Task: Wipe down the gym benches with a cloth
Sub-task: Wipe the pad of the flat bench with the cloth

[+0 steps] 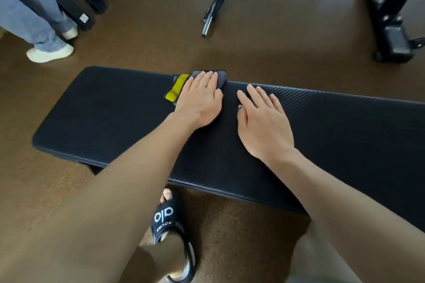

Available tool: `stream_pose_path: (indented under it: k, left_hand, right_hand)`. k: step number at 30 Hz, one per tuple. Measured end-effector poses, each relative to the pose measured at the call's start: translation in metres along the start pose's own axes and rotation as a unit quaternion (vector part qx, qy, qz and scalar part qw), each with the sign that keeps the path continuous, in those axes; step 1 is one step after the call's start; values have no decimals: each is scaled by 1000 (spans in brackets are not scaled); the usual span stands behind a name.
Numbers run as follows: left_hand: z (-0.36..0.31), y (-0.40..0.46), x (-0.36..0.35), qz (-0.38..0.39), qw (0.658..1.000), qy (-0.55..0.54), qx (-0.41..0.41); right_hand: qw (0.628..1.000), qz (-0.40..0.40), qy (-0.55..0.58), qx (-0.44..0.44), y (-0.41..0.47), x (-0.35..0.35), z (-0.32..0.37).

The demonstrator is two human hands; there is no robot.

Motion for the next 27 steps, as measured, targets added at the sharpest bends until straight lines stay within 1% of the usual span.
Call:
stream_pose_path:
  k: [3,5,7,9,12,16,19,22,24,27]
  left_hand:
    - [-7,-31,-6,-1,1000,-2,5]
    - [-13,-75,-10,-21,999,3,-27]
    - [-15,-102,-14,-3,998,3,-55]
    - [-13,-98,-15,12,997,0,-72]
    - [-19,-60,-10,-9,996,13,-88]
    - [-37,-9,-4,-9,998,1,-55]
    - [-41,-45,-10,6,998,-18,-55]
    - [-35,-104,-19,5,994,1,-107]
    - [-31,-105,-21,22,993,14,-116]
    - [-39,-75,-16,22,992,10,-121]
  right_hand:
    - [1000,-13,11,-4,-3,5,1]
    - [1000,-16,23,-10,-3,7,0]
    - [999,-15,30,-20,-1,8,-2]
    - [999,-22,35,-27,0,8,-2]
    - [997,-39,48,-35,0,8,-4]
    - [996,-37,59,-51,3,9,-6]
    - [997,-40,58,-37,-3,10,-4]
    - [994,-53,76,-55,-12,17,-11]
    - [992,-35,77,-91,-13,25,-29]
    - [991,28,45,-119,-18,27,-66]
Point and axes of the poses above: each hand's wrist, its own y-axis towards the middle knuckle, its own x-axis out of the back of the hand, z = x × y, the point moved 8 cm from there along y, towards the middle knuckle, and after that the axes turned 12 degrees about x, right-handed, at the moved point
